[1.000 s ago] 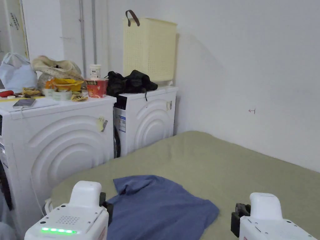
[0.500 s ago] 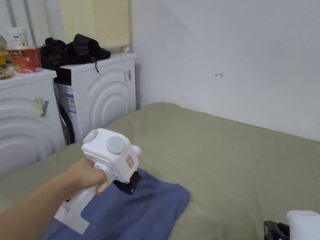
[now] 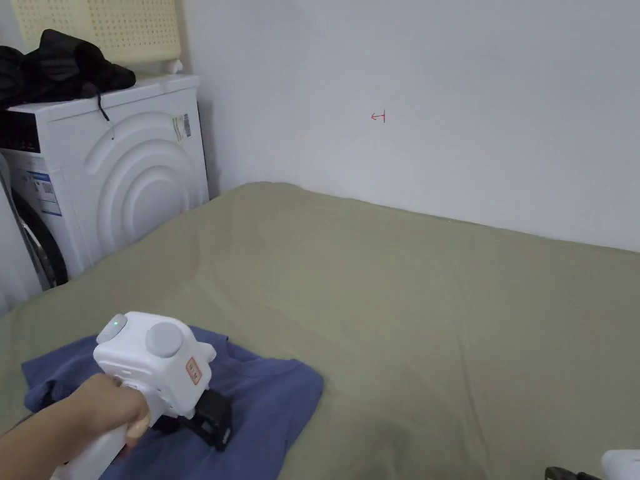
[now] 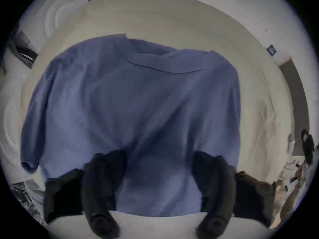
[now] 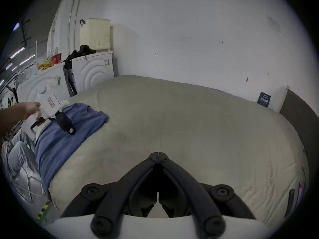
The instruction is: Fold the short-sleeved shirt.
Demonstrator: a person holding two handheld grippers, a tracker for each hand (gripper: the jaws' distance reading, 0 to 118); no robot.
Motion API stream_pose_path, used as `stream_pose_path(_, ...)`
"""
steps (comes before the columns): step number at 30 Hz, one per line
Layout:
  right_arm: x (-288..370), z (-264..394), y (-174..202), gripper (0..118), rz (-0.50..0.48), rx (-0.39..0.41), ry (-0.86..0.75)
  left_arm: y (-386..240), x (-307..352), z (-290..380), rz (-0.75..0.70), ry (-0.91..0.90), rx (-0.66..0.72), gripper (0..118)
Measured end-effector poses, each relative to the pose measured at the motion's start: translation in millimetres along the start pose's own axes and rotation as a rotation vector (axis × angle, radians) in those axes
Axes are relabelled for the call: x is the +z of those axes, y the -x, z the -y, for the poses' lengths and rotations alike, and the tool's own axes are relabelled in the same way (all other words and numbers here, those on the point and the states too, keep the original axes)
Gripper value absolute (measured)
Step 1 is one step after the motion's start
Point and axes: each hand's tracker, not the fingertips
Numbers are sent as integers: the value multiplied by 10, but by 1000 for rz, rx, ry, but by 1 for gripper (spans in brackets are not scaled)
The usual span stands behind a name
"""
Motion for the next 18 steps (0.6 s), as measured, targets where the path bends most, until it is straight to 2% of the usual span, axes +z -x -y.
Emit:
stream_pose_path(1, 19, 10, -1, 0, 7, -6, 3, -7, 74, -6, 17, -19, -14, 9)
stream_pose_path(2, 29, 20, -19, 0, 9, -6, 5, -6, 154, 12, 42, -43, -5, 0)
stream_pose_path(4, 53, 31, -62, 0, 21, -5, 7, -54, 376, 27, 96, -121, 3, 0)
stream_pose_path(5, 68, 34, -92, 0, 28, -5, 7, -94, 444, 14, 124, -87, -9, 0)
stream_pose_path(7, 109, 29, -181, 0, 45, -30, 4, -148, 586, 6, 63, -126, -104, 0)
stream_pose_path(10, 224, 14, -338, 0, 64, -48, -2, -336, 901, 4, 147, -187, -59, 0)
stream_pose_path(12, 342, 16, -477, 0, 92, -52, -7, -575, 1187, -53, 187, -259, -78, 0)
stream_pose_path(15, 584, 37, -734, 0, 134, -78, -14, -1090, 1590, -185, 167, -344, -186, 0)
stream_pose_path(18, 893, 108, -1042, 0, 209, -103, -17, -1719, 1949, -320, 294, -409, -260, 0)
